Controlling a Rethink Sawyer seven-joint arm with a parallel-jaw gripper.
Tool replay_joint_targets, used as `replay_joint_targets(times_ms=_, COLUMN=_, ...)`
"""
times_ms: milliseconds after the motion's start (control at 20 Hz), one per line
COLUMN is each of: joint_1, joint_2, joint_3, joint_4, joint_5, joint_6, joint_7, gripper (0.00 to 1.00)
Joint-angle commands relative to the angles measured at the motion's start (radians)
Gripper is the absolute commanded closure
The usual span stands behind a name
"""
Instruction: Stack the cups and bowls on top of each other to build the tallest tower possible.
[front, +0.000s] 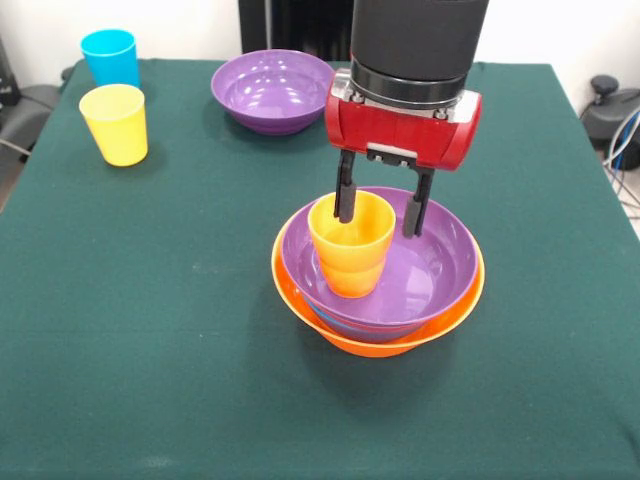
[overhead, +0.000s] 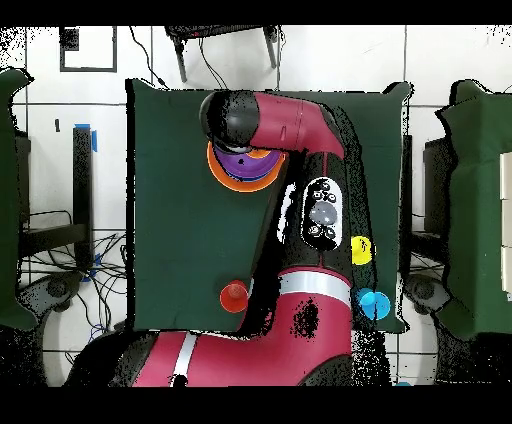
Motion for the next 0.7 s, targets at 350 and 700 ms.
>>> replay_joint_targets(times_ms=350, joint_1=0.015, joint_2=0.048, joint_3=0.063, joint_4=0.098, joint_5=-0.039, joint_6=-0.068, joint_7=0.054, gripper=0.00)
replay_joint_targets(times_ms=700, joint_1=0.004, joint_2=0.048, joint_3=0.076, joint_4=0.103, joint_5=-0.037, joint_6=-0.074, joint_7=0.036, gripper=0.00)
